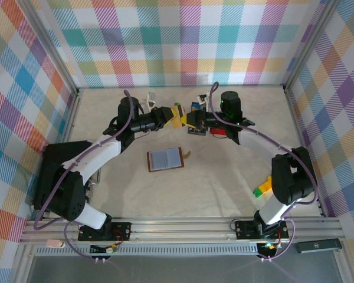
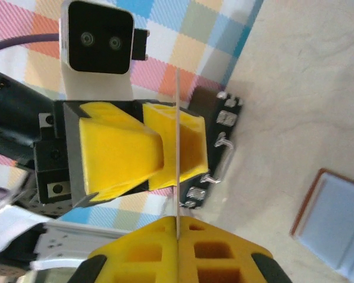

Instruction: Take the credit cards out of the card holder

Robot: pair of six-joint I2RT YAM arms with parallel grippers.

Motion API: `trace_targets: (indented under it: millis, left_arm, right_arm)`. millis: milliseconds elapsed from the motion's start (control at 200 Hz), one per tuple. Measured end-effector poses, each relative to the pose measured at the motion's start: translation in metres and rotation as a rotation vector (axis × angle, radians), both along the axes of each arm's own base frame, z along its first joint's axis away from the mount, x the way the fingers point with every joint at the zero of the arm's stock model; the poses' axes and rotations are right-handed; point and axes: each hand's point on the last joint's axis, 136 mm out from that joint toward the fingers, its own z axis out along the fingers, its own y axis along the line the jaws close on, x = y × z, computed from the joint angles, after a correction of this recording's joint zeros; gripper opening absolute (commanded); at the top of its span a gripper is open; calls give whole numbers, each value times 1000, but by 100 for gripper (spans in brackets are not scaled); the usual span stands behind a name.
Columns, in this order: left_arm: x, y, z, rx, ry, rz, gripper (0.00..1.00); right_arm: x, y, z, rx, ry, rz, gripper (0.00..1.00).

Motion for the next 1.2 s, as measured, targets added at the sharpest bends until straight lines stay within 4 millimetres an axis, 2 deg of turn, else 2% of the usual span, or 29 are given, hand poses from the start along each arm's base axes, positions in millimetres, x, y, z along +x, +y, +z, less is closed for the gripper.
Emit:
trace_targets:
  millis: [100, 200, 360, 480, 585, 680, 795, 1200]
  left_arm:
    - [6, 17, -18, 77, 47, 79, 63]
    - [9, 46, -38, 184, 95, 175, 77]
    - [1, 98, -57, 372, 149, 320, 91]
    - [-10, 127, -66, 505, 168, 381, 100]
    - [-18, 147, -73, 600, 181, 413, 100]
    - [-24, 158, -78, 662, 188, 419, 100]
    - [-27, 162, -81, 703, 186, 406, 100]
    - [-26, 164, -79, 736, 183, 384, 100]
  right_arm:
    - [12, -5, -5, -106, -81, -52, 0]
    - [26, -16, -7, -246, -200, -105, 0]
    - [50, -41, -12, -465, -410, -147, 0]
    - [74, -60, -32, -641, -529, -125, 0]
    - [94, -68, -54, -769, -616, -44, 0]
    - [107, -74, -72, -851, -683, 48, 0]
    - [119, -77, -88, -913, -746, 155, 0]
    - [147, -83, -106, -1004, -878, 359, 0]
